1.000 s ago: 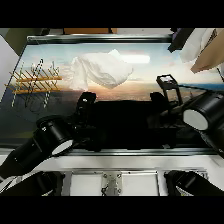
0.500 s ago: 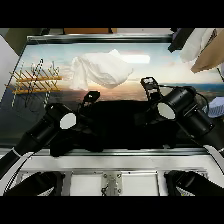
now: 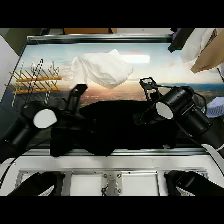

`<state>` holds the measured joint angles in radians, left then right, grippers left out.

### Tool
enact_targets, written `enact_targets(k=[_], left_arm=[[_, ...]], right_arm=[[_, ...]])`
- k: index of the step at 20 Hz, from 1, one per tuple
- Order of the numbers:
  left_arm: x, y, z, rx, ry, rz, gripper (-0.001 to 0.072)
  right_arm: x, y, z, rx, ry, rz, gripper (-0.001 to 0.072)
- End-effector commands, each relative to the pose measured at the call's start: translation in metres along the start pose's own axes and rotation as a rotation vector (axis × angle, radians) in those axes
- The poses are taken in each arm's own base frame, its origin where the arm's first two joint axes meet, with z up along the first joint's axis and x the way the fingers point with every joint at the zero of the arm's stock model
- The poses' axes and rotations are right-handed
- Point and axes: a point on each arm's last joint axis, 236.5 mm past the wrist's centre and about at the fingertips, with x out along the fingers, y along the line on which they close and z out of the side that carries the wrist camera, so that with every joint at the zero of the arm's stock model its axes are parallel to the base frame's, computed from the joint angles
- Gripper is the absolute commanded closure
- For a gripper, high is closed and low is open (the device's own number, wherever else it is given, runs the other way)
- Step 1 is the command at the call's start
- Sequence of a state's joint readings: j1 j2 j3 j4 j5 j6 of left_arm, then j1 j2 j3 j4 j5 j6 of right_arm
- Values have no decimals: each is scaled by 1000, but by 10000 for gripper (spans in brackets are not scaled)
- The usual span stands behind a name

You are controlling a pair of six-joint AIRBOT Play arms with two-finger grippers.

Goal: Fold the clothes and pants, and hang the long-sleeved shirts on hangers.

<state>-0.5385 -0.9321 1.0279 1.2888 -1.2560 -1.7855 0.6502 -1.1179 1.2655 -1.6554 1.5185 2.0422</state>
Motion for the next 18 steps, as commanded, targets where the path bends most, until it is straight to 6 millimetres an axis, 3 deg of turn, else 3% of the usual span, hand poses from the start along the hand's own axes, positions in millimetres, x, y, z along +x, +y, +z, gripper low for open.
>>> enact_targets(k=[1, 4, 7, 10, 13, 18], left_arm=[[-36, 36, 23, -85, -140, 30, 9], [-61, 94, 49, -146, -225, 127, 9], [-82, 172, 78, -216, -250, 325, 9], [-86, 248, 95, -220, -191, 558, 10], [-69, 304, 118, -162, -140, 719, 17], [-6, 356, 148, -129, -83, 752, 17]], right_arm=[[0, 0, 0, 0, 0, 1, 683], [0, 0, 0, 0, 0, 1, 683], [0, 0, 0, 0, 0, 1, 683], [0, 0, 0, 0, 1, 0, 683], [0, 0, 0, 0, 0, 0, 683], [0, 0, 0, 0, 0, 0, 684]])
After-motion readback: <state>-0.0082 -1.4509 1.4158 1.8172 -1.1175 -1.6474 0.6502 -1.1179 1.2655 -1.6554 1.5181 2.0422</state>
